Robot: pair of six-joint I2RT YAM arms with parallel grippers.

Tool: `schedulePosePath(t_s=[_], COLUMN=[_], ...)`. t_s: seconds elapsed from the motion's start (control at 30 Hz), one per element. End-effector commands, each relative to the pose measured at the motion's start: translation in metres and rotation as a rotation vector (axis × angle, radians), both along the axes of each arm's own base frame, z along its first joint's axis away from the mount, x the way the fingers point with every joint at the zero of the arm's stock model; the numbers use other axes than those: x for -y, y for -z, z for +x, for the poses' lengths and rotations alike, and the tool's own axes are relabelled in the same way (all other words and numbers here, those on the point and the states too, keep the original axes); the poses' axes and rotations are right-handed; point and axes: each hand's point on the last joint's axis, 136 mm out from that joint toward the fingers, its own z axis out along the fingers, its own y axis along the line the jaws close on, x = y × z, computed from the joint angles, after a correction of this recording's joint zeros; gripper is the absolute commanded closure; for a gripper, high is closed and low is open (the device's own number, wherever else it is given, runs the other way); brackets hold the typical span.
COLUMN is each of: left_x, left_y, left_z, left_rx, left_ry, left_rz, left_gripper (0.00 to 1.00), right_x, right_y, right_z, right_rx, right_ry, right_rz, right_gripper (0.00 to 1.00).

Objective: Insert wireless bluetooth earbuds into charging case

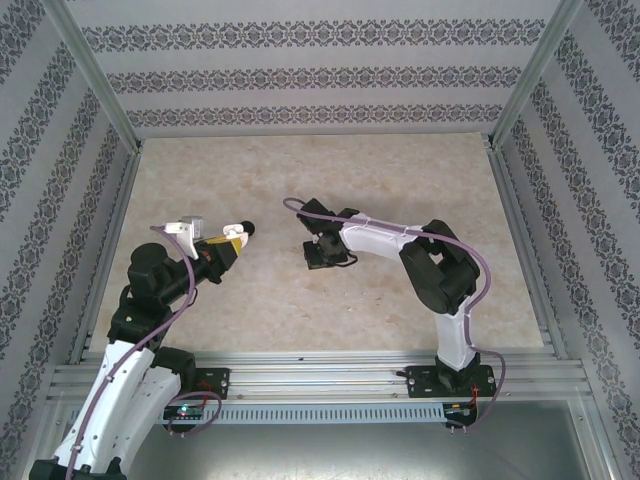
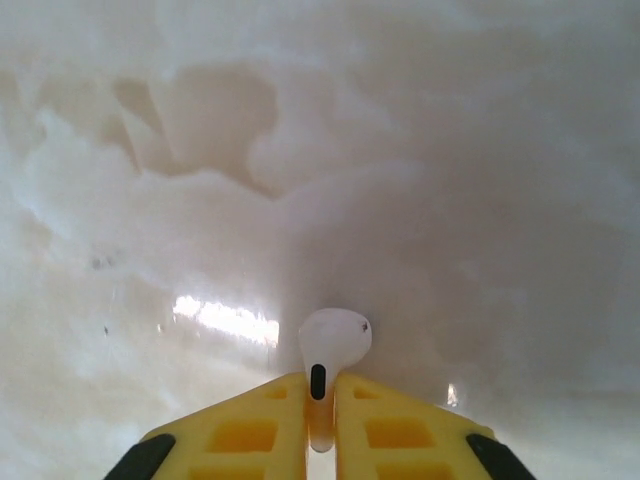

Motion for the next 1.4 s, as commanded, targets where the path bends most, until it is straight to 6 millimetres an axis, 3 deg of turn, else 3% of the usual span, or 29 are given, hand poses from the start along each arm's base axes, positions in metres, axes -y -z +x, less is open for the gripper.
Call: schedulePosePath(t_s=[0.0, 0.33, 0.47, 1.03, 1.37], left_x=[0.000, 0.000, -0.001, -0.001, 0.000], left_y=[-0.004, -0.003, -0.003, 0.003, 0.005], left_z=[0.004, -0.001, -0.002, -0.008, -0.007], left_rx=[0.025, 0.033, 0.035, 0.033, 0.029], left_ry=[0.007, 0.013, 0.011, 0.021, 0.025], left_rz=[-0.011, 0.018, 0.018, 0.038, 0.039], left_gripper=[0.98, 0.97, 0.98, 0.97, 0.97], right_x=[0.010, 0.005, 0.000, -0.002, -0.001], right_y=[-0.002, -0.050, -0.058, -0.014, -0.003], right_z=[-0.014, -0.004, 0.004, 0.003, 0.009], right_rx=[-0.045, -0.026, -0.027, -0.163, -0.166], right_ry=[0.043, 0.059, 0.046, -0.001, -0.009], right_rz=[-0.061, -0.061, -0.083, -0.230, -0.263], right_gripper=[0.81, 0.67, 0.65, 0.61, 0.62])
